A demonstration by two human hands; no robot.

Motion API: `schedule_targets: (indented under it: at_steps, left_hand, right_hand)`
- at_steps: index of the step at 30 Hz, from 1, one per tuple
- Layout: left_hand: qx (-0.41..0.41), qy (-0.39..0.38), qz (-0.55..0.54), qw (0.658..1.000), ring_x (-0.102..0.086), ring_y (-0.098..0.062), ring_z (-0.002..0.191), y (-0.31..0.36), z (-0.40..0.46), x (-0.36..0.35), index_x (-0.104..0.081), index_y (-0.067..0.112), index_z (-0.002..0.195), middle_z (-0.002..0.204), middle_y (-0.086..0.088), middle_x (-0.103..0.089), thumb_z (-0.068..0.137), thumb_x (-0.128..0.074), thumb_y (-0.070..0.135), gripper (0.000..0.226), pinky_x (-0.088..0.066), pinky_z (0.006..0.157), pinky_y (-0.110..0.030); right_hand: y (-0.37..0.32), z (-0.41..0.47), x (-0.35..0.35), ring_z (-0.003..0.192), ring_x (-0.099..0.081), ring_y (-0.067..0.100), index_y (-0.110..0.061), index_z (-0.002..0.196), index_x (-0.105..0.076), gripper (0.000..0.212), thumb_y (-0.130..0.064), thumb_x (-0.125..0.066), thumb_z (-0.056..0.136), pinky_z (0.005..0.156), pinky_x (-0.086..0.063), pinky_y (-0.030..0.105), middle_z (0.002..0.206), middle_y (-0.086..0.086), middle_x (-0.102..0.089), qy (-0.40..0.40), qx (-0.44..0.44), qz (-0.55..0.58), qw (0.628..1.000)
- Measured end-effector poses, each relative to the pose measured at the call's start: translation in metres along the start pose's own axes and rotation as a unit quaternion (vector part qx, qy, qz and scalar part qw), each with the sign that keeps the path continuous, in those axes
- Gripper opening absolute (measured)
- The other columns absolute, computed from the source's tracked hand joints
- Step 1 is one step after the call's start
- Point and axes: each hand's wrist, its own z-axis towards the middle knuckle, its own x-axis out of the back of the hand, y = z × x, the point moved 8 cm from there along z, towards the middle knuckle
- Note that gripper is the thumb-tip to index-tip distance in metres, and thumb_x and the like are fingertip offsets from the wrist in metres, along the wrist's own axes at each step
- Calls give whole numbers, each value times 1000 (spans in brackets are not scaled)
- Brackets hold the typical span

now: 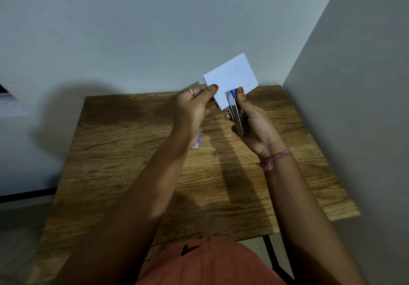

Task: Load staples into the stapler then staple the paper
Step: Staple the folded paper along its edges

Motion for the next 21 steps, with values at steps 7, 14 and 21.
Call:
schedule_targets:
  at_steps: [7, 14, 21]
  left_hand:
    - [13, 4, -5, 1000, -67, -13, 76, -2, -1, 8, -67, 6, 96, 86, -5, -71, 89, -62, 8, 9, -54, 65, -21]
    - [9, -11, 34, 999, -64, -10, 68, -4, 2, 11, -66, -3, 102, 79, -5, -69, 88, -62, 7, 17, -52, 62, -21]
    - [-6, -29, 69, 997, -63, -16, 69, 0, 8, 13, -69, 4, 92, 71, -2, -69, 87, -64, 10, 9, -58, 74, -38]
  right_hand:
    - [0, 1, 9, 66, -52, 6, -22, 96, -68, 33, -51, -53, 90, 53, -30, 20, 80, -5, -63, -5, -6, 11, 1000]
    - [-4, 2, 17, 64, -55, 6, -21, 95, -69, 28, -45, -56, 90, 52, -32, 18, 75, -7, -64, -2, 1, 16, 1000]
    - [0, 6, 18, 63, -55, 7, -19, 95, -71, 29, -44, -58, 90, 45, -33, 16, 78, -3, -65, 10, 3, 27, 1000]
